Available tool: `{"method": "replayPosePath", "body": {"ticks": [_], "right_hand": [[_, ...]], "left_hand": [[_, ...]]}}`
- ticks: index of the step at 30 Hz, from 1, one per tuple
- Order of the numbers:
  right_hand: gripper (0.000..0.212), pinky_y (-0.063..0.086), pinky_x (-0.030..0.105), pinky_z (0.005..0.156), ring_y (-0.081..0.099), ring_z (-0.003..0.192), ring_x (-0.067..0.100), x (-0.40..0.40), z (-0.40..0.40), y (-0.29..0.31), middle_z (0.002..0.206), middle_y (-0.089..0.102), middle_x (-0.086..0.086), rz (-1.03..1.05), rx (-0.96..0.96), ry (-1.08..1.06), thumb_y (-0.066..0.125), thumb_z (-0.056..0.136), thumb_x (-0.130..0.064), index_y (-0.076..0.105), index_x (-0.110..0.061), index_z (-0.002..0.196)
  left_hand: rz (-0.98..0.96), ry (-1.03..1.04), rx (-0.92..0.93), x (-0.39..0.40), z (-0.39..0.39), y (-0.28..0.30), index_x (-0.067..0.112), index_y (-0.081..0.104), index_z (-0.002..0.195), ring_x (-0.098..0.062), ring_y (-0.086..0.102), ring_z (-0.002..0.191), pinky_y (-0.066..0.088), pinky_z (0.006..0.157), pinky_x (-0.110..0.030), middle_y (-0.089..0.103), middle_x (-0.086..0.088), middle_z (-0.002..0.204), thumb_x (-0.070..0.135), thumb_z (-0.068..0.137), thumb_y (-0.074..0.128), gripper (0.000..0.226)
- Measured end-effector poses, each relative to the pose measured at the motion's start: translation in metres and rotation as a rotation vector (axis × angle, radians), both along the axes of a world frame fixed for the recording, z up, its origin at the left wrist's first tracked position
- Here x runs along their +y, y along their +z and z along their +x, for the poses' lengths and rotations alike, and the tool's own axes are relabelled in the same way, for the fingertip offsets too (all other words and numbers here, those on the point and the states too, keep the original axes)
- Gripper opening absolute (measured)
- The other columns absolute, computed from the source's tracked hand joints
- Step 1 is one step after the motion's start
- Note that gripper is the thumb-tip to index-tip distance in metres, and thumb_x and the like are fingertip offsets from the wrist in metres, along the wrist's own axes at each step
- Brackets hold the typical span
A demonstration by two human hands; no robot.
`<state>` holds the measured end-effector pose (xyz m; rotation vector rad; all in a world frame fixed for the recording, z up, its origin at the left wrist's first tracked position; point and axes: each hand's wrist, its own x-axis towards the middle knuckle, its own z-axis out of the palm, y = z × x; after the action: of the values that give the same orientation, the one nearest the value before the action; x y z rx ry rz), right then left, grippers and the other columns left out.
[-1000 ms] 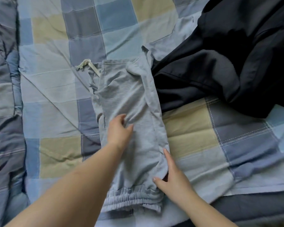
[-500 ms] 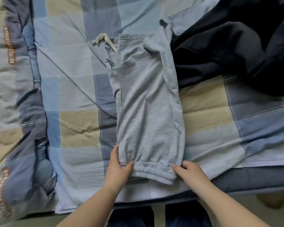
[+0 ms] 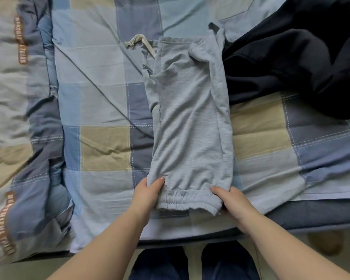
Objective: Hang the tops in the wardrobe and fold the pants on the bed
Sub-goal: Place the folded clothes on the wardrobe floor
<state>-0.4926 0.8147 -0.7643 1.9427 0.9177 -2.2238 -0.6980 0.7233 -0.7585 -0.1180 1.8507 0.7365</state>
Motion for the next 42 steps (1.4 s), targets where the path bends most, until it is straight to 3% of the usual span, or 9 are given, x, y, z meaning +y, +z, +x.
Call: {"method": "replayPosePath", "body": {"ticks": [4,9,13,17,22,26,31,36,42], "right_hand": [[0.015,0.051,0.036,0.086,0.068,0.092,0.020,0.018,-0.014,0.037,0.094,0.075,0.002,0.053,0.044,-0.094,0.060,0.089,-0.020,0.070,-0.014,0.098],[0.022,0.049,0.025,0.056,0.065,0.071,0.019,0.047,-0.048,0.125,0.088,0.069,0.013,-0.011,0.273,-0.279,0.048,0.091,-0.012,0.065,-0.001,0.098],[0.027,0.055,0.031,0.069,0.063,0.077,0.021,0.097,-0.082,0.221,0.091,0.066,0.014,0.015,0.528,-0.340,0.040,0.090,-0.013,0.064,-0.003,0.095],[0.039,0.053,0.020,0.052,0.065,0.063,0.013,0.155,-0.118,0.304,0.072,0.067,0.002,0.137,0.689,-0.318,0.037,0.090,-0.017,0.071,-0.013,0.073],[0.040,0.052,0.017,0.056,0.063,0.064,0.010,0.218,-0.171,0.385,0.069,0.064,-0.001,0.290,0.853,-0.339,0.034,0.089,-0.016,0.069,-0.014,0.070],[0.031,0.055,0.024,0.060,0.063,0.072,0.016,0.249,-0.216,0.414,0.076,0.063,0.005,0.318,0.808,-0.313,0.031,0.091,-0.016,0.060,-0.012,0.083],[0.025,0.054,0.025,0.052,0.056,0.068,0.021,0.264,-0.261,0.425,0.074,0.055,0.009,0.325,0.640,-0.215,0.031,0.088,-0.013,0.053,-0.011,0.075],[0.026,0.051,0.028,0.061,0.058,0.074,0.020,0.282,-0.281,0.444,0.084,0.058,0.008,0.419,0.685,-0.224,0.033,0.088,-0.010,0.059,-0.010,0.083],[0.046,0.048,0.031,0.077,0.056,0.098,0.024,0.275,-0.267,0.443,0.111,0.063,0.014,0.431,0.743,-0.171,0.031,0.087,-0.008,0.059,-0.002,0.123]], "left_hand": [[0.052,0.083,-0.103,0.014,-0.026,0.049,0.013,0.062,0.102,-0.026,0.067,0.059,0.052,0.048,-0.035,0.071,-0.009,0.076,0.024,0.090,0.057,0.017],[0.114,0.170,-0.263,0.051,-0.059,0.146,0.008,0.065,0.096,-0.026,0.069,0.062,0.056,0.053,-0.037,0.072,-0.013,0.079,0.024,0.090,0.057,0.019],[0.268,0.185,-0.402,0.089,-0.097,0.240,0.008,0.073,0.089,-0.022,0.071,0.069,0.059,0.058,-0.032,0.074,-0.011,0.088,0.025,0.089,0.054,0.026],[0.508,0.160,-0.414,0.130,-0.126,0.321,0.010,0.076,0.083,-0.017,0.069,0.065,0.057,0.056,-0.025,0.073,-0.006,0.081,0.020,0.082,0.050,0.027],[0.629,0.142,-0.318,0.178,-0.165,0.398,0.013,0.071,0.063,-0.010,0.058,0.059,0.052,0.058,-0.020,0.063,0.001,0.066,0.022,0.076,0.053,0.024],[0.602,0.183,-0.169,0.212,-0.196,0.426,0.015,0.059,0.064,-0.007,0.047,0.064,0.044,0.091,-0.021,0.053,0.004,0.070,0.024,0.085,0.049,0.025],[0.566,0.165,0.080,0.232,-0.218,0.434,0.017,0.054,0.069,-0.008,0.053,0.032,0.050,0.038,-0.023,0.055,0.004,0.040,0.021,0.091,0.043,0.025],[0.673,0.197,0.143,0.242,-0.236,0.448,0.016,0.057,0.079,-0.007,0.058,0.037,0.048,0.038,-0.021,0.061,0.006,0.046,0.024,0.092,0.044,0.021],[0.724,0.223,0.099,0.230,-0.236,0.442,0.016,0.061,0.088,-0.011,0.062,0.055,0.052,0.049,-0.020,0.066,0.001,0.068,0.025,0.093,0.047,0.018]]}}
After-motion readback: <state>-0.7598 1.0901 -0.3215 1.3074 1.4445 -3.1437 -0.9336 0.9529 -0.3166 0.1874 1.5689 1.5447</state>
